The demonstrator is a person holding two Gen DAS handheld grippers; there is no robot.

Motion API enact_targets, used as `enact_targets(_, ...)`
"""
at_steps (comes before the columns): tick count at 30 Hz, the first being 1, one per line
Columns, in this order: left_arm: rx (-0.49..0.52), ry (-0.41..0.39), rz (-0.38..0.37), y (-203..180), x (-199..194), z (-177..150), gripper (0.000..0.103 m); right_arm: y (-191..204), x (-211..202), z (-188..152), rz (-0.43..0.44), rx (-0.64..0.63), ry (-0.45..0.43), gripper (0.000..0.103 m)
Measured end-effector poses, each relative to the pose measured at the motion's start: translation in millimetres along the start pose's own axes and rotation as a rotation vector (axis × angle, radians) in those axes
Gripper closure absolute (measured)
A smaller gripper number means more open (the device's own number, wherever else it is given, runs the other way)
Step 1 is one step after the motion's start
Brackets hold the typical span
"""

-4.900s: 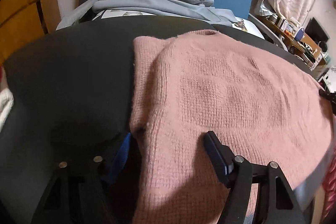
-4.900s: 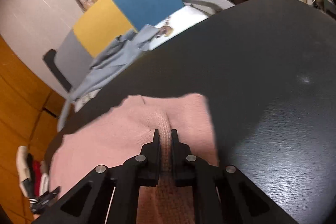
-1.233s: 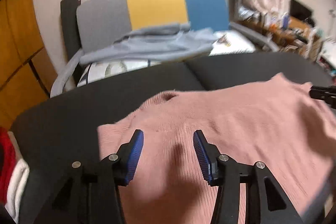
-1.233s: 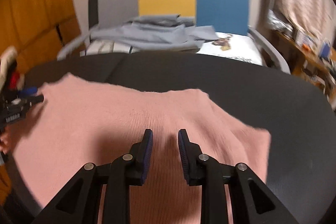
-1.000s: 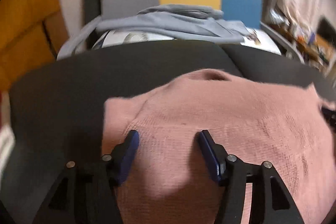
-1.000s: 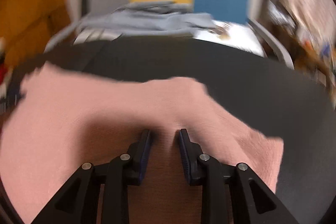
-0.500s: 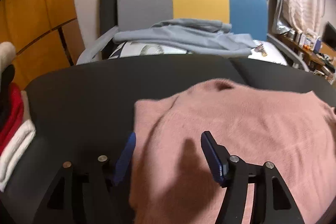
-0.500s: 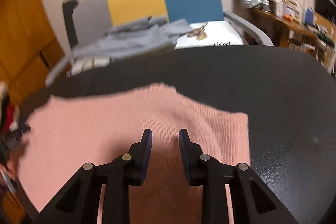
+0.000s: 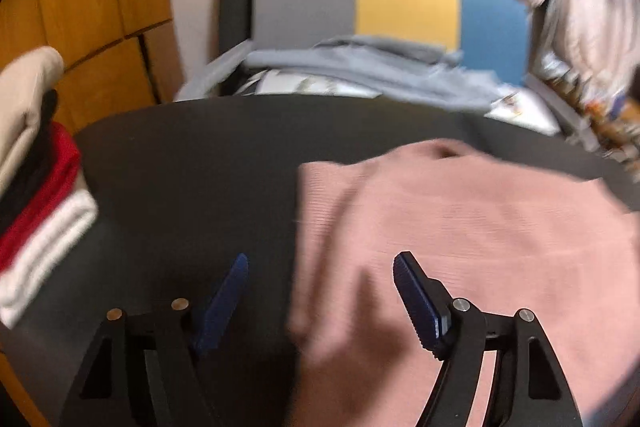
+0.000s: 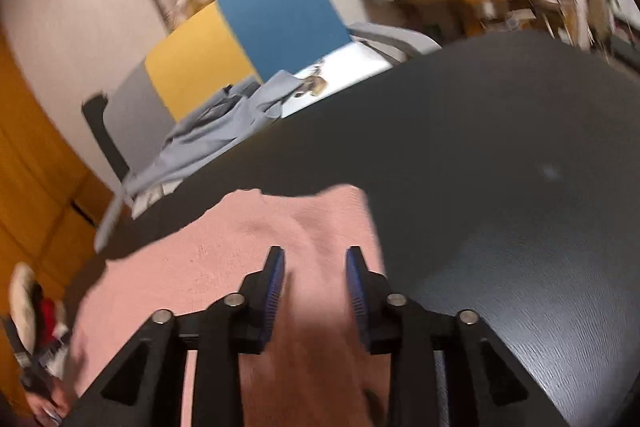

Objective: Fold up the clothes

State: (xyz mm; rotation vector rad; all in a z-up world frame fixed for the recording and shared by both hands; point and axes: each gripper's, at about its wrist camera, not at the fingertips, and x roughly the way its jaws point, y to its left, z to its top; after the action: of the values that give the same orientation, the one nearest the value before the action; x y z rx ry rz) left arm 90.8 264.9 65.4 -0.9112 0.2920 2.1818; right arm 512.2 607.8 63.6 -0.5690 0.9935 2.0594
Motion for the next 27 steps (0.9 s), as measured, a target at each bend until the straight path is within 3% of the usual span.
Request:
enact_targets(5, 0.019, -0.008, -0.161, -37.3, -21.5, -20.1, 0.027, -28.0, -9.4, -16.9, 0.044, 0.093, 0.144, 0.061)
enact_targets(11, 0.081, 0.018, -0.295, -78.0, -32.1, -45.7, 0.029, -42.8, -25.1, -38.6, 0.093, 0.163, 0.150, 0.061)
enact_targets(15, 0.194, 0.004, -0.320, -108.9, -41.3, -63.7, 0.033, -50.5, -19.1, -40.9, 0.118, 0.180, 0.165, 0.060)
enact_targets(17, 0.235, -0.003, -0.326, -120.7, -44.2, -72.0, 0.035, -55.4, -10.4, -39.6, 0.179, 0.215, 0.182, 0.059)
enact_targets(21, 0.238, 0.034, -0.348, -130.6, -39.5, -80.7, 0.036, -54.3, 9.3, -33.2, 0.253, 0.248, 0.222, 0.058)
enact_targets(24, 0.221, 0.053, -0.366, -133.0, -37.3, -84.0, 0.044, -46.6, 18.0, -28.5, 0.261, 0.215, 0.254, 0.056)
enact_targets(27, 0.194, 0.024, -0.417, -133.1, -43.9, -83.1, 0.054, -46.9, 22.9, -25.8, 0.288, 0.228, 0.275, 0.055)
